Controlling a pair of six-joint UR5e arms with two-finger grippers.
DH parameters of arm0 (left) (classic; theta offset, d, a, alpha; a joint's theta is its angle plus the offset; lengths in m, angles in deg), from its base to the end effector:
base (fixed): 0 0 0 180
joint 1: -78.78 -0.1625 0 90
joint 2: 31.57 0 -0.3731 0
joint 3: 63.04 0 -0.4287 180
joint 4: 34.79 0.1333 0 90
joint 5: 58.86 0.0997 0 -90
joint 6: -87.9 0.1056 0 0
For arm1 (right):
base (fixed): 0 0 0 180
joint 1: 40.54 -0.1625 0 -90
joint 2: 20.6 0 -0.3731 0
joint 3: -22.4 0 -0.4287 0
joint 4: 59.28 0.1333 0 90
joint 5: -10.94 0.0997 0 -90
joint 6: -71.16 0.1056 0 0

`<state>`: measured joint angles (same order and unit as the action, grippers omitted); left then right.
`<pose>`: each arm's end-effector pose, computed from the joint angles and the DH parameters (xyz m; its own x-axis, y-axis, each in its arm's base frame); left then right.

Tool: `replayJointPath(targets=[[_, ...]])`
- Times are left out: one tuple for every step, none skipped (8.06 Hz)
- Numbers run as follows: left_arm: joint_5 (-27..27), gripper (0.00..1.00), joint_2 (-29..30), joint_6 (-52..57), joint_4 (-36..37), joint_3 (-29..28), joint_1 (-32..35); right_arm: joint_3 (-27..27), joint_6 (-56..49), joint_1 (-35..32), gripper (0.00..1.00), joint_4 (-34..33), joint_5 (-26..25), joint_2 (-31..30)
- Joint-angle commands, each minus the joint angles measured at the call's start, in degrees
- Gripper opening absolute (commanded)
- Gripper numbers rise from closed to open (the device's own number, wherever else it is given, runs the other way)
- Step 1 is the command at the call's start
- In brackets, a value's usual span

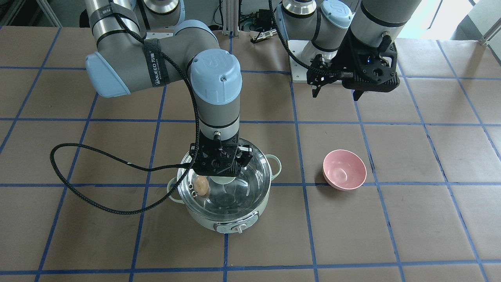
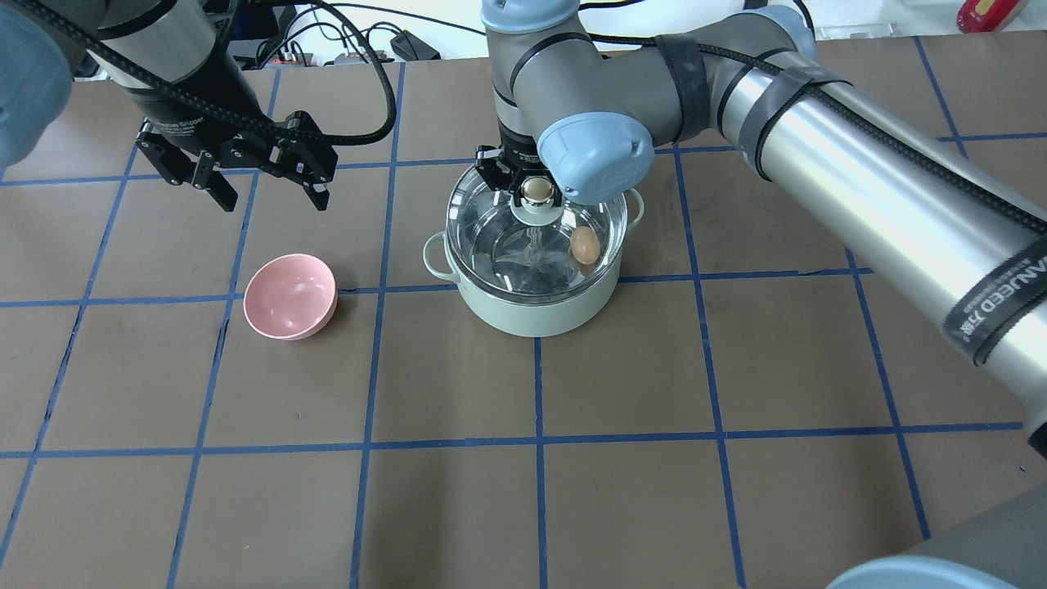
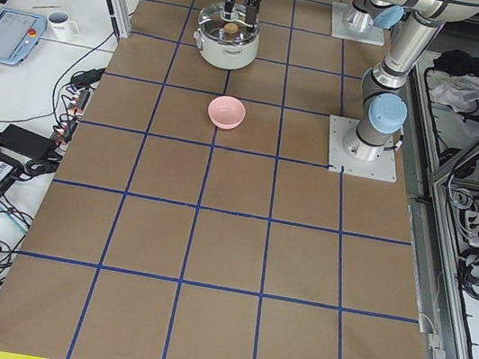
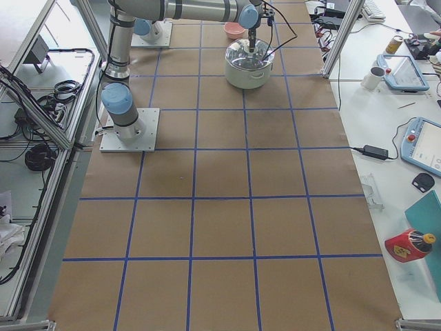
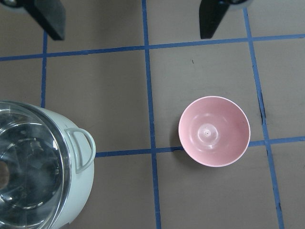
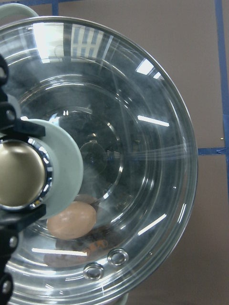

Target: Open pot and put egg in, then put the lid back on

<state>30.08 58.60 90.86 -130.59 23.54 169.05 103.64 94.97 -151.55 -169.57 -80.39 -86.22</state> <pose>-0.1377 -0.5234 0.4500 -0.9982 0.0555 0.0208 0.0563 0.9975 0.0435 0.3641 -0.5831 0.2898 -0.9987 0.0493 -0.0117 0.0501 0.9952 -0.0838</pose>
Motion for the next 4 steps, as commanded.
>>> replayJointPath(targets=[[0.0, 1.0, 0.0, -0.2, 0.0, 0.0, -0.1, 0.2, 0.7, 0.0, 0.0, 0.0, 0.3, 0.1], [0.0, 1.0, 0.0, -0.2, 0.0, 0.0, -0.1, 0.2, 1.1, 0.0, 0.0, 0.0, 0.5, 0.1], [0.0, 1.0, 0.0, -0.2, 0.0, -0.1, -0.1, 0.2, 1.2, 0.0, 0.0, 0.1, 0.6, 0.1], [0.0, 1.0, 0.0, -0.2, 0.0, -0.1, -0.1, 0.3, 1.2, 0.0, 0.0, 0.1, 0.6, 0.1]])
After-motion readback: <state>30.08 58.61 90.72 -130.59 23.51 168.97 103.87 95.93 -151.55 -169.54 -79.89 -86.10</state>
